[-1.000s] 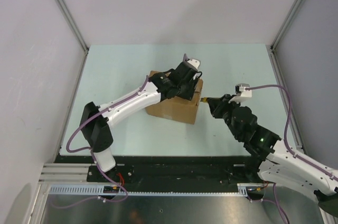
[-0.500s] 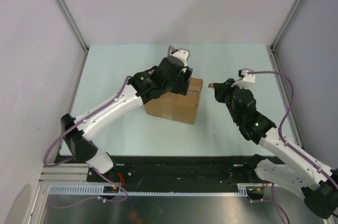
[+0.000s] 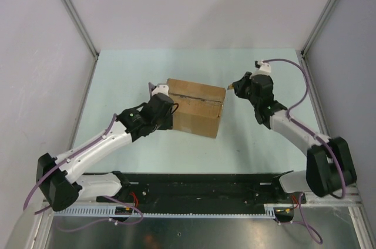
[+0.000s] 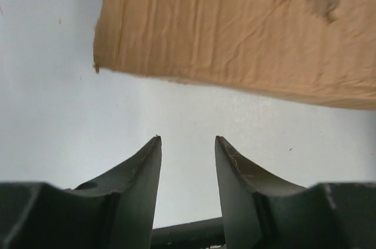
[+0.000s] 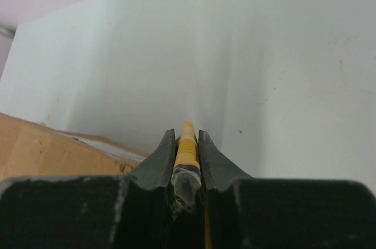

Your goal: Unpack the express box

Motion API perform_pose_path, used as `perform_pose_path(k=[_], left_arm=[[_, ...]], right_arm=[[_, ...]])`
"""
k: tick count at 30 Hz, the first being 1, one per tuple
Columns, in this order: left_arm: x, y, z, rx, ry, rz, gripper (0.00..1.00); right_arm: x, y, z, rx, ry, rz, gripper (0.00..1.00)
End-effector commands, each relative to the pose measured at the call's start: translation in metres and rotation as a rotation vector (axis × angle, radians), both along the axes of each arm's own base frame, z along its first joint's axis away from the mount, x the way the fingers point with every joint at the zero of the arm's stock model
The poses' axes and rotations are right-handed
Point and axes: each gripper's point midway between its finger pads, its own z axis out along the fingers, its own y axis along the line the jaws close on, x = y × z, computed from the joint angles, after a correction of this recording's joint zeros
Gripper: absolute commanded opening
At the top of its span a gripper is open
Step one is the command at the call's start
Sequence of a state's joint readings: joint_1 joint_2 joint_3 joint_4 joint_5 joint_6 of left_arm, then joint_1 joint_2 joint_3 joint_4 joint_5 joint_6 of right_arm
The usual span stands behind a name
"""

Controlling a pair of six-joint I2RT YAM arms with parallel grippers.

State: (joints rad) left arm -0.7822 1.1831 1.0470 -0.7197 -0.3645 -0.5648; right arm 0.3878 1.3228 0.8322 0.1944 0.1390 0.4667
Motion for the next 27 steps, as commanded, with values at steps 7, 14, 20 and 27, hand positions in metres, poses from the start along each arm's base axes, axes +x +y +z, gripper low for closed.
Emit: perform_pose_path(k=[7,14,20,27], left_arm=[[0.034,0.003,-0.019,-0.240,0.000,0.144,0.51],[0.066,0.015,-0.006,-0.357,-0.038,0.160,0.54],[0.098,0.015,-0.003,-0.453,-0.025,0.152,0.54],[0.147,0.015,0.001,-0.445,-0.038,0.107,0.57]], right_arm=[[0.027,0.058,0.005,0.001,-0.040,0.289,0.00],[-0.005,0.065,0.000,-0.044,0.025,0.350,0.00],[-0.044,0.069,-0.006,-0.069,0.081,0.375,0.00],[-0.111,0.114,-0.004,-0.168,0.064,0.538,0.00]])
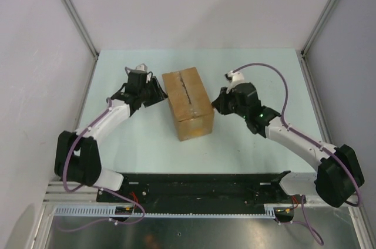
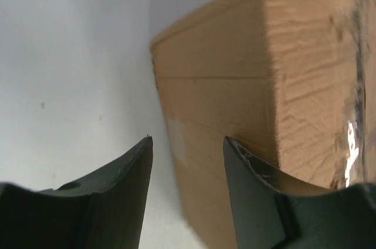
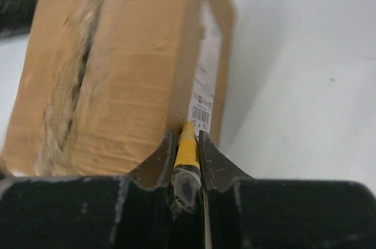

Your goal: Unpack the express box

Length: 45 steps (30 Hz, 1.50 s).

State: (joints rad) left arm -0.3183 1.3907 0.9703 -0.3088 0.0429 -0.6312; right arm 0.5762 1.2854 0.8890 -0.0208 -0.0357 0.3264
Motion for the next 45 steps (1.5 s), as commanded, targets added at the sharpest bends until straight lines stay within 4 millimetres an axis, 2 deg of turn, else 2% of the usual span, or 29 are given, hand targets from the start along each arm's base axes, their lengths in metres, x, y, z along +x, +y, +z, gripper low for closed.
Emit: perform_pose_path(k=[1,5,7,8,11,14,15,16,18,21,24,25,26,27,28,30,34,35,41,45], left_arm=[[0.045,-0.020,0.038,-0.079,-0.124,-0.093,0.58],[0.064,-0.028,0.037,-0.077,-0.128,-0.146,0.59],[0.073,-0.028,0.039,-0.070,-0.138,-0.152,0.59],[0.074,-0.026,0.041,-0.066,-0.143,-0.147,0.59],[0.074,-0.008,0.046,-0.024,-0.172,-0.116,0.61],[0.065,0.011,0.061,-0.003,-0.217,-0.090,0.67],[0.062,0.018,0.063,0.001,-0.223,-0.080,0.71],[0.055,0.022,0.077,-0.001,-0.255,-0.073,0.79],[0.043,0.025,0.082,-0.010,-0.271,-0.094,0.87],[0.019,0.013,0.100,-0.054,-0.320,-0.190,0.93],[-0.005,-0.004,0.103,-0.134,-0.313,-0.298,0.93],[-0.012,-0.009,0.101,-0.163,-0.303,-0.332,0.93],[-0.020,-0.012,0.094,-0.180,-0.281,-0.348,0.93],[-0.023,-0.014,0.089,-0.189,-0.267,-0.356,0.93],[-0.025,-0.014,0.086,-0.192,-0.259,-0.363,0.93],[-0.030,-0.015,0.072,-0.197,-0.221,-0.367,0.90],[-0.039,-0.023,0.060,-0.250,-0.164,-0.405,0.84],[-0.041,-0.024,0.057,-0.259,-0.153,-0.409,0.83],[-0.047,-0.023,0.052,-0.258,-0.143,-0.407,0.80],[-0.048,-0.022,0.047,-0.254,-0.132,-0.403,0.79]], right_arm=[[-0.045,0.037,0.002,-0.039,-0.012,0.150,0.00],[-0.056,0.056,-0.003,-0.023,0.005,0.180,0.00],[-0.052,0.054,0.001,-0.025,-0.013,0.129,0.00],[-0.047,0.047,0.002,-0.037,-0.023,0.083,0.00],[-0.038,0.029,0.015,-0.081,-0.064,-0.002,0.00],[-0.038,0.017,0.043,-0.108,-0.139,-0.014,0.00],[-0.040,0.013,0.056,-0.103,-0.170,-0.012,0.00],[-0.041,0.011,0.064,-0.104,-0.191,-0.004,0.00],[-0.051,0.016,0.084,-0.098,-0.255,0.073,0.00],[-0.073,0.023,0.132,-0.017,-0.400,0.175,0.00],[-0.089,0.046,0.159,0.026,-0.483,0.306,0.00],[-0.097,0.062,0.155,0.033,-0.475,0.397,0.00],[-0.099,0.069,0.163,0.036,-0.502,0.428,0.00],[-0.107,0.080,0.162,0.046,-0.499,0.471,0.00],[-0.107,0.094,0.154,0.024,-0.506,0.515,0.00],[-0.115,0.111,0.150,-0.011,-0.538,0.577,0.00],[-0.116,0.141,0.151,-0.025,-0.616,0.640,0.00],[-0.115,0.150,0.141,-0.044,-0.607,0.655,0.00],[-0.112,0.171,0.134,-0.098,-0.675,0.683,0.00],[-0.108,0.177,0.134,-0.135,-0.727,0.669,0.00]])
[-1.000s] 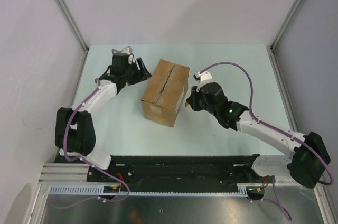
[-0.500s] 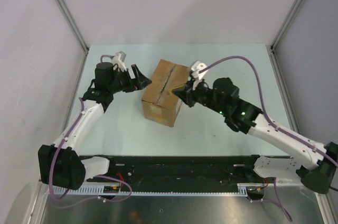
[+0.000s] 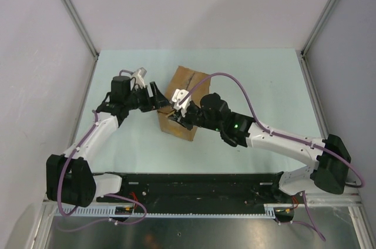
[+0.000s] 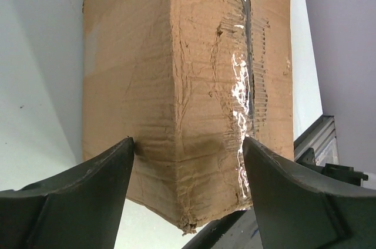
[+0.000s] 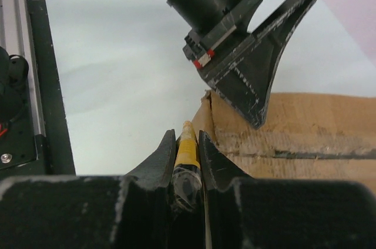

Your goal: Unpack the express box

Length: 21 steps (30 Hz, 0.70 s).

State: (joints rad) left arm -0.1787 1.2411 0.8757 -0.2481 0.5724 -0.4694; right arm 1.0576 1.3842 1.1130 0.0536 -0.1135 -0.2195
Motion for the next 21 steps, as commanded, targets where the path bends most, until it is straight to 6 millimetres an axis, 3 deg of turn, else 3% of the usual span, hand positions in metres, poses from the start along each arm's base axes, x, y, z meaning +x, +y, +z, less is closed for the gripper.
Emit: perform_pose_path(k=[1,15,21], left_arm=[[-0.005,-0.003,0.003,-0.016,-0.020,-0.026,0.79],[-0.005,0.001,-0.010,0.020,0.009,-0.019,0.77],[-0.005,0.004,-0.016,0.048,0.017,-0.017,0.77]], right_arm=[[0.009,0.012,0.056,0.106,-0.180,-0.007,0.00],[0.023,0.022,0.026,0.011,-0.240,-0.018,0.00],[0.033,0.023,0.022,0.006,-0.251,-0.043,0.00]])
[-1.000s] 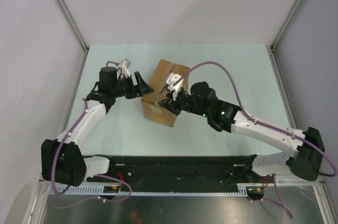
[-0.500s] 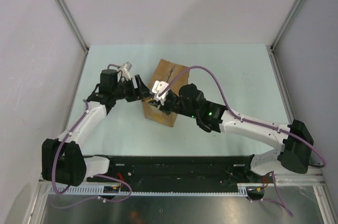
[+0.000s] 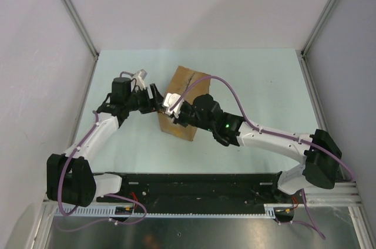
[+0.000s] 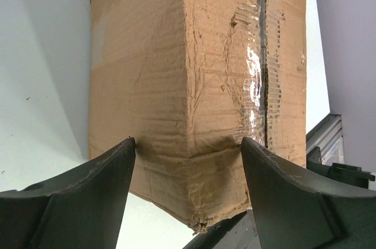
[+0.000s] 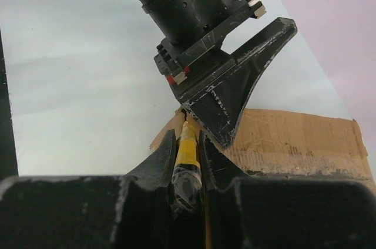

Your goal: Unpack the express box

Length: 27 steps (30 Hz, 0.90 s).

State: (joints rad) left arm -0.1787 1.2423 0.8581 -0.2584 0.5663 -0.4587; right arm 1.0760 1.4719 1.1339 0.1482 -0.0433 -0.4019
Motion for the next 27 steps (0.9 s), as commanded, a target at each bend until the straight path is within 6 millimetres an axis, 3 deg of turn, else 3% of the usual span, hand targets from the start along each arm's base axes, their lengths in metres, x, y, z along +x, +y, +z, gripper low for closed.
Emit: perform_pose_path(k=[1,16,18,27], left_arm=[[-0.001,0.003,-0.008,0.037,-0.001,-0.015,0.77],[0.002,0.008,-0.012,0.074,0.003,-0.007,0.77],[0.002,0.008,-0.013,0.079,0.004,-0.003,0.77],[0.003,0.012,-0.017,0.105,0.007,0.004,0.77]], right_arm=[[0.012,0.005,0.027,0.063,-0.061,-0.022,0.00],[0.007,-0.006,0.016,0.066,0.059,-0.002,0.00],[0.007,-0.009,0.008,0.049,0.072,-0.015,0.00],[0.007,-0.030,0.006,0.035,0.076,-0.072,0.00]])
